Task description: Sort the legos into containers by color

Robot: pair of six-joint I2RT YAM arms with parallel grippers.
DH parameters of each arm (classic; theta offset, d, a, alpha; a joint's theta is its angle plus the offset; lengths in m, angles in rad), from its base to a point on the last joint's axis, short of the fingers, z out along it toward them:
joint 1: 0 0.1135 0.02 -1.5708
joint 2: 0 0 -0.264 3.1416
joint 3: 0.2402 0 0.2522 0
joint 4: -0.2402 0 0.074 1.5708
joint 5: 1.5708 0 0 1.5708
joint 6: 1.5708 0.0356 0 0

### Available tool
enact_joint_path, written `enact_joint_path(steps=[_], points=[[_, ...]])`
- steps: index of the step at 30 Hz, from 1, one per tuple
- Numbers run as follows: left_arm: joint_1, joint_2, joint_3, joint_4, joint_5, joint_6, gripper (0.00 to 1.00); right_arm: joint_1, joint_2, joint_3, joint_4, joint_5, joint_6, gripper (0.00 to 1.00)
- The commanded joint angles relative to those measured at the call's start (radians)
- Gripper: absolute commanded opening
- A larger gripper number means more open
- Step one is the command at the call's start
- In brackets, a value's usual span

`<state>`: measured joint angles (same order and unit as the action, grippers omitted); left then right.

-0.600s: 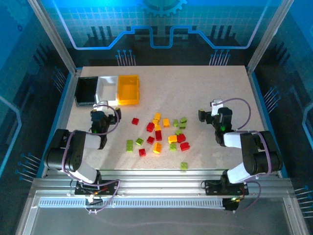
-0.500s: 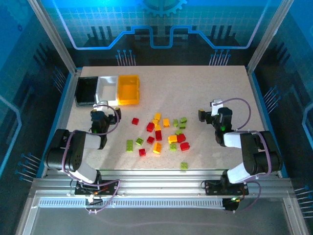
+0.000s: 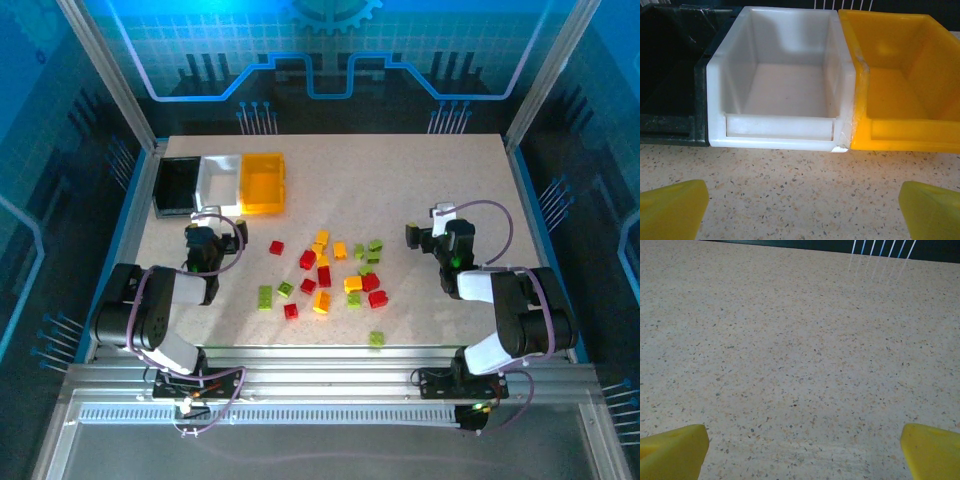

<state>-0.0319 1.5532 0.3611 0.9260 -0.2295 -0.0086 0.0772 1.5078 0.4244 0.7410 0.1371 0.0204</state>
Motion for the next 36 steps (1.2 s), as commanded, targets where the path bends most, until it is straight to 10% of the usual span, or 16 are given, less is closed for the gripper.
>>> enact_joint_path(steps=[1, 20, 26, 36], points=[[0.0, 0.004, 0.01, 0.025, 0.021, -0.001, 0.99, -0.012, -0.004, -0.003, 0.029, -0.006, -0.005, 1.0], [-0.004, -0.009, 0.006, 0.031, 0.016, 0.006, 0.99, -0.008, -0.011, 0.007, 0.022, 0.018, -0.006, 1.0], [-0.041, -0.161, 0.006, -0.097, -0.048, 0.029, 0.99, 0.061, -0.001, 0.442, -0.746, 0.137, 0.073, 1.0], [-0.052, -0.252, 0.19, -0.396, -0.06, -0.07, 0.99, 0.112, -0.066, 0.441, -0.737, 0.217, 0.169, 1.0]])
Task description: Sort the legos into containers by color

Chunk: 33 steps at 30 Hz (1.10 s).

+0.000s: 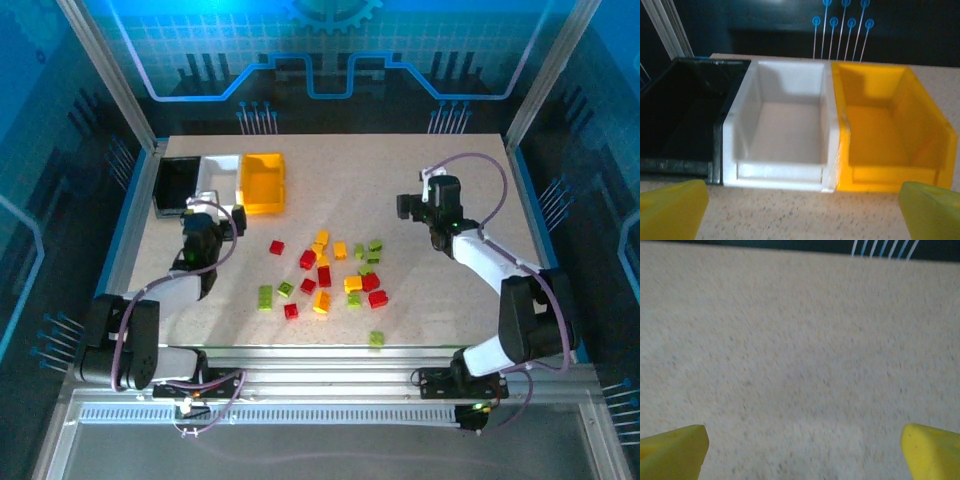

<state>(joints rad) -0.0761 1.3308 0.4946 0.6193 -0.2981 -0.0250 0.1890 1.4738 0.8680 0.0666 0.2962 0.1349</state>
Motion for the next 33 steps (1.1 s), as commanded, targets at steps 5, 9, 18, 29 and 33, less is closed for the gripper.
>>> enact_joint_path(steps=[5, 9, 18, 29, 33], points=[[0.0, -0.031, 0.158, -0.219, -0.159, -0.339, 0.99, -0.002, -0.062, 0.062, -0.144, 0.335, 0.192, 1.0], [0.047, -0.083, 0.266, -0.57, -0.189, -0.728, 0.99, -0.051, -0.109, 0.12, -0.405, 0.531, 0.562, 1.0], [0.095, 0.008, 0.418, -0.618, 0.134, -0.637, 0.99, -0.291, -0.26, -0.097, -0.172, -0.022, 0.544, 1.0], [-0.003, 0.497, 0.923, -0.953, 0.018, -0.373, 0.81, -0.126, -0.112, 0.095, -0.363, -0.087, 0.367, 1.0], [0.001, 0.619, 1.03, -0.972, -0.027, -0.333, 0.8, -0.097, -0.116, 0.097, -0.364, -0.11, 0.35, 1.0]])
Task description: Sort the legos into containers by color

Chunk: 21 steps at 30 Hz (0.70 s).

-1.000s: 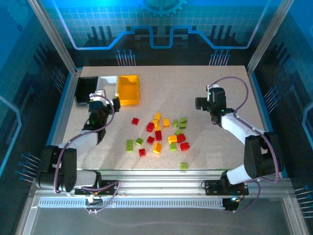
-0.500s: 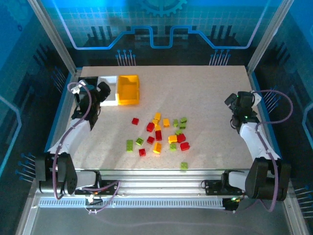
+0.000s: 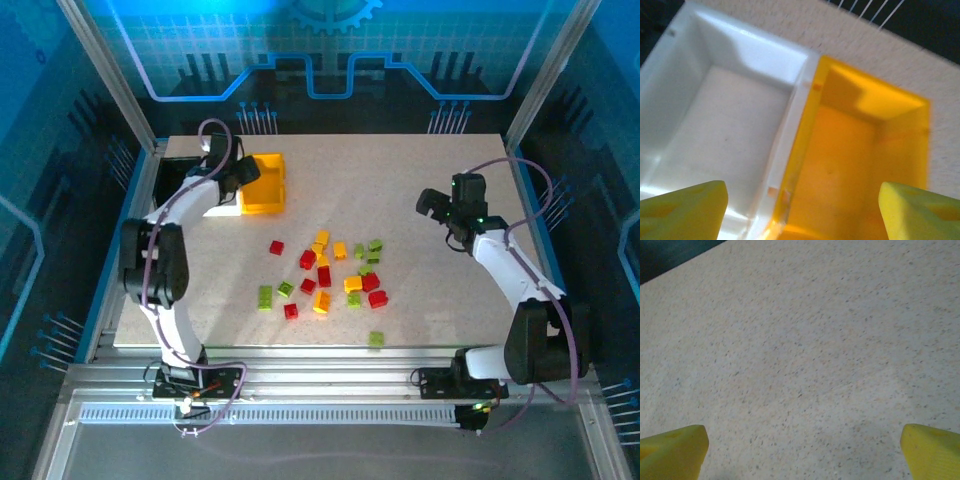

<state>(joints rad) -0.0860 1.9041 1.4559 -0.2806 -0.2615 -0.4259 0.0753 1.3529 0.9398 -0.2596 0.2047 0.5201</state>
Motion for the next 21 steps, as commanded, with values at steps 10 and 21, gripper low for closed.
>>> enact_joint_path(steps=[10, 21], points=[[-0.004, 0.221, 0.212, -0.093, -0.086, 0.161, 0.75, 0.04, -0.021, 0.027, -0.071, -0.012, -0.035, 1.0], [-0.036, 0.323, 0.359, -0.248, -0.146, 0.241, 0.55, 0.036, -0.047, 0.033, -0.088, 0.023, -0.003, 1.0]])
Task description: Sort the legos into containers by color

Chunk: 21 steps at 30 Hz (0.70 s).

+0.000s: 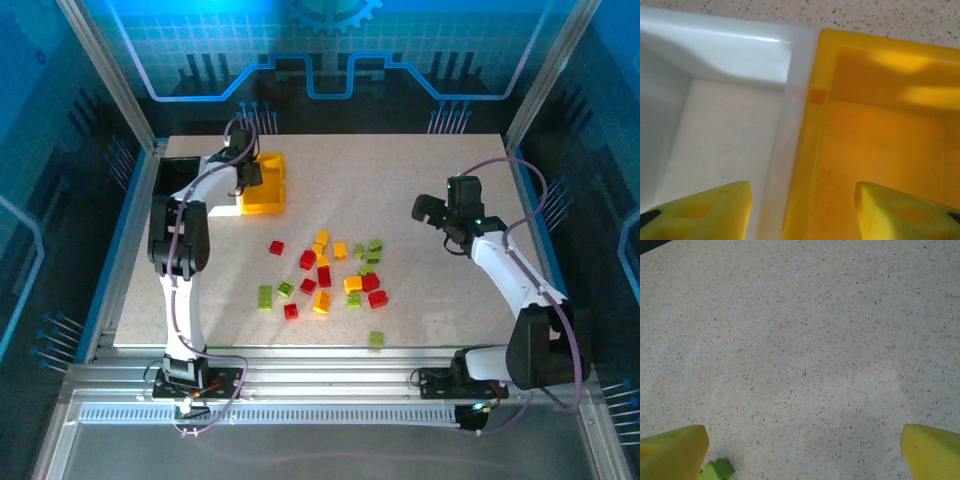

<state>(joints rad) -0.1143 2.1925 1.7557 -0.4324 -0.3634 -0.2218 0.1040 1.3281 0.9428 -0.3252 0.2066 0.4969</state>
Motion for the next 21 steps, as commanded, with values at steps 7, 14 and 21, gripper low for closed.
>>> enact_joint_path(steps=[7, 14, 21], points=[[-0.018, 0.054, 0.081, -0.147, -0.046, 0.044, 0.37, 0.003, -0.028, 0.029, -0.024, 0.027, 0.032, 1.0], [-0.059, 0.023, 0.058, -0.14, -0.014, 0.021, 0.18, -0.009, -0.032, 0.024, -0.025, 0.024, 0.037, 1.0], [-0.171, -0.001, 0.105, -0.19, 0.029, -0.069, 0.0, -0.023, -0.034, 0.015, -0.02, 0.011, 0.053, 1.0]])
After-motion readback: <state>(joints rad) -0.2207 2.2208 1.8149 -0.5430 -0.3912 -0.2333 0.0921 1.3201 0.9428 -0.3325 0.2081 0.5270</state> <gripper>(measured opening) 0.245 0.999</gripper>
